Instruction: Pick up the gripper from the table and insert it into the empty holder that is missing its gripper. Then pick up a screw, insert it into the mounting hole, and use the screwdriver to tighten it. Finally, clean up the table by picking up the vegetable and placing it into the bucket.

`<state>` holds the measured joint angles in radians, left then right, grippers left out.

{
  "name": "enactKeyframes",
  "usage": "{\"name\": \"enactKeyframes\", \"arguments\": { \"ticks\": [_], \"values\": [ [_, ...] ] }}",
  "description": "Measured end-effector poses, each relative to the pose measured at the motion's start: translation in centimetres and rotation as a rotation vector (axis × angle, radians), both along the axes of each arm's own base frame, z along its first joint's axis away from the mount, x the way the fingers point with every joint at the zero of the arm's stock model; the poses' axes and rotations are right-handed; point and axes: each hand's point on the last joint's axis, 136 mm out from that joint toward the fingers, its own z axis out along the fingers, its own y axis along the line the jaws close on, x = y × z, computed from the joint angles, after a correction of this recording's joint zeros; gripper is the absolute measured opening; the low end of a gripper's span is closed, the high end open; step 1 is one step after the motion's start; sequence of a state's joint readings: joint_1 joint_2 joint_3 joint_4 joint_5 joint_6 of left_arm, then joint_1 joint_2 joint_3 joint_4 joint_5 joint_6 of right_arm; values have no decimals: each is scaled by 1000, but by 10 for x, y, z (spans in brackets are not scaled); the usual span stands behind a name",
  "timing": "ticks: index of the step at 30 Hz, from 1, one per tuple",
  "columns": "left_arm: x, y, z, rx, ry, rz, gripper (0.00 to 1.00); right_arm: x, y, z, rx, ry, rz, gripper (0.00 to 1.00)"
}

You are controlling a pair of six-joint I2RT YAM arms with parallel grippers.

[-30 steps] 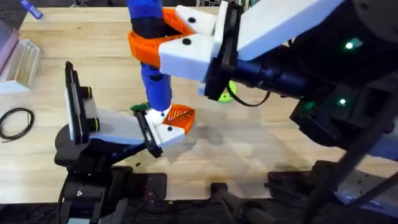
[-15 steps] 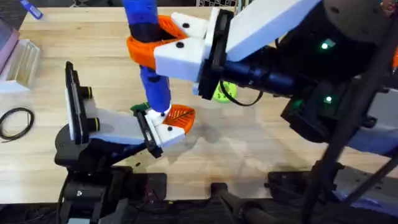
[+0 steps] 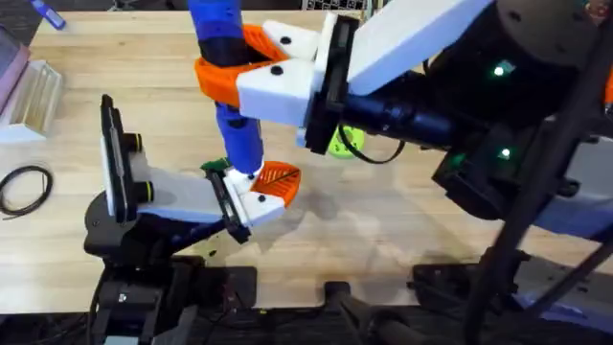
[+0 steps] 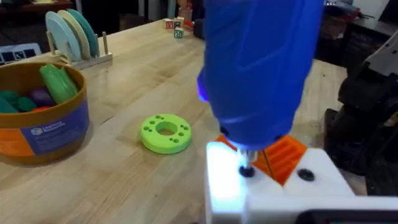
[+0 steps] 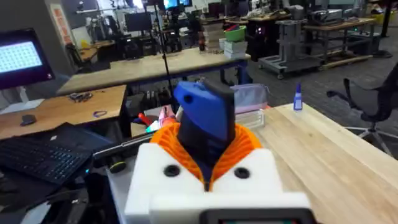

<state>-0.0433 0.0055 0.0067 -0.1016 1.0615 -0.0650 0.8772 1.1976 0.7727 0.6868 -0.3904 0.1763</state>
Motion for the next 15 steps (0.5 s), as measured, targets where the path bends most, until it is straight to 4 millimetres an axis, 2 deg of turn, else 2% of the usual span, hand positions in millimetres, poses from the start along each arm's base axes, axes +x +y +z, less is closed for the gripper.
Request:
{"name": "enactKeyframes", "arguments": {
  "ticks": [6, 15],
  "values": [
    [0, 0, 0, 0, 0, 0, 4, 0, 0, 1, 2, -1, 0, 22],
    [0, 0, 3, 2, -12, 4, 4, -7, -5, 13, 76, -58, 24, 21]
  ]
}}
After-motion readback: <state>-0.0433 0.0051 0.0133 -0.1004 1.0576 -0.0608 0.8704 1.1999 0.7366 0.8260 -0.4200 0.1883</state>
